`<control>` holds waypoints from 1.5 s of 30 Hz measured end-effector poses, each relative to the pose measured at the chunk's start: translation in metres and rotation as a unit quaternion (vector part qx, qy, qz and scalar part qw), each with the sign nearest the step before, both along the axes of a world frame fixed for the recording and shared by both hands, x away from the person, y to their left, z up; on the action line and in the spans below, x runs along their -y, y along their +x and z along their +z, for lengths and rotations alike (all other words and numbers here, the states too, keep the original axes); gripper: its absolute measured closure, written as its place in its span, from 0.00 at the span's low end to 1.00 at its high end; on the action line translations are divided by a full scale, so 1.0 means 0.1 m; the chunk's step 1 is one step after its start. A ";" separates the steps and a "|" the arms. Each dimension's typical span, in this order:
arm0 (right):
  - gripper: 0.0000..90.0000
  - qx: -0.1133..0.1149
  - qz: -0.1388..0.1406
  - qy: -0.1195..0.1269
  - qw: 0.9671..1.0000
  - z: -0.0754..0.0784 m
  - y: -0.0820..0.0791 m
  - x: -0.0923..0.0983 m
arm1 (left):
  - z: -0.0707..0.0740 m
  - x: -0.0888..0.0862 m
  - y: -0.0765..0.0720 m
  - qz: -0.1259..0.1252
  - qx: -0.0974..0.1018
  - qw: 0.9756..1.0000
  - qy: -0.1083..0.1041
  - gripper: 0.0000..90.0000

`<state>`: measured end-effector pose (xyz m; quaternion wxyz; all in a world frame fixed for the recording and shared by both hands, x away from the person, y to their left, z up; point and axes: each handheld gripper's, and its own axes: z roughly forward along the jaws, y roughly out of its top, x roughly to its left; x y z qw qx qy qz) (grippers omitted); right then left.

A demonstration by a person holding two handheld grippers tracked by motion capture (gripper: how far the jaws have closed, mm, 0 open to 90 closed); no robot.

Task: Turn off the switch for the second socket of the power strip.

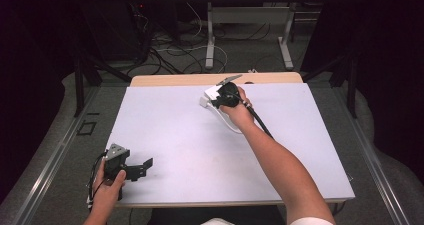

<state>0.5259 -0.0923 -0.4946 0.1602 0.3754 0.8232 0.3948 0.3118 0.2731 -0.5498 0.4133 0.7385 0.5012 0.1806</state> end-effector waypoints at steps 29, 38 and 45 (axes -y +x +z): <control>0.47 -0.031 -0.004 0.020 0.999 0.24 -0.43 0.30 | 0.01 0.01 0.00 -0.001 0.001 1.000 0.000 0.01; 0.42 -0.033 -0.003 0.029 0.999 0.31 -0.56 0.44 | 0.00 0.02 0.00 0.004 0.001 1.000 -0.003 0.01; 0.43 -0.040 0.000 0.030 0.999 0.34 -0.70 0.51 | 0.00 0.02 0.00 0.005 0.000 1.000 -0.004 0.01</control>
